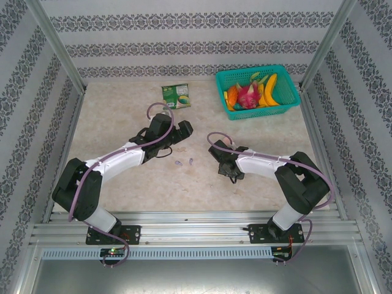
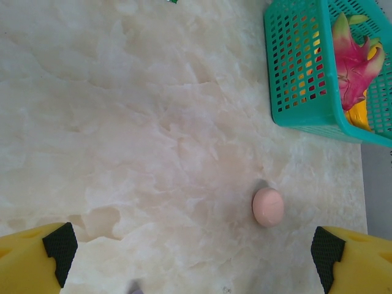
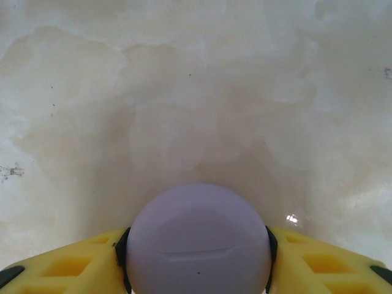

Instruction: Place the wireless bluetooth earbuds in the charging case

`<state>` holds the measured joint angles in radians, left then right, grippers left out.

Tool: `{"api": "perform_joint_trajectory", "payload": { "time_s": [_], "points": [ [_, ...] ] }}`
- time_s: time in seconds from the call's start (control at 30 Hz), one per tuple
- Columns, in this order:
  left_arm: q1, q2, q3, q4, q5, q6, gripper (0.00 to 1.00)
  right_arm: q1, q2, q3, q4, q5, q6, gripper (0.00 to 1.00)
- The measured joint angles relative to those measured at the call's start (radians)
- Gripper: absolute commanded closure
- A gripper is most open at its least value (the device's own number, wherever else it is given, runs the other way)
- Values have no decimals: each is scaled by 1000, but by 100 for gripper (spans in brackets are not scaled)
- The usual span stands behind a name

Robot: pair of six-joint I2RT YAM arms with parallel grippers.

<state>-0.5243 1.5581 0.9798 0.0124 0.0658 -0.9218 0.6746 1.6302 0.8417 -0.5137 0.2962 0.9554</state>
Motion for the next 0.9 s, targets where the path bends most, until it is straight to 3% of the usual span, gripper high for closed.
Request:
{"api": "perform_joint_trajectory", "payload": {
  "time_s": [0.2, 0.43, 0.6, 0.9],
  "points": [
    [-9, 15, 12, 5, -3, 0, 0, 0, -23, -36, 44, 5, 0, 43],
    [-29, 30, 13, 13, -7, 1, 0, 0, -51, -71, 82, 6, -12, 55],
    [-32, 29, 7, 31, -7, 3, 0, -3, -77, -90, 102, -3, -15, 58],
    [-33, 5, -143, 156, 18, 34, 0, -40, -200, -52, 76, -67, -8, 59]
  ]
}}
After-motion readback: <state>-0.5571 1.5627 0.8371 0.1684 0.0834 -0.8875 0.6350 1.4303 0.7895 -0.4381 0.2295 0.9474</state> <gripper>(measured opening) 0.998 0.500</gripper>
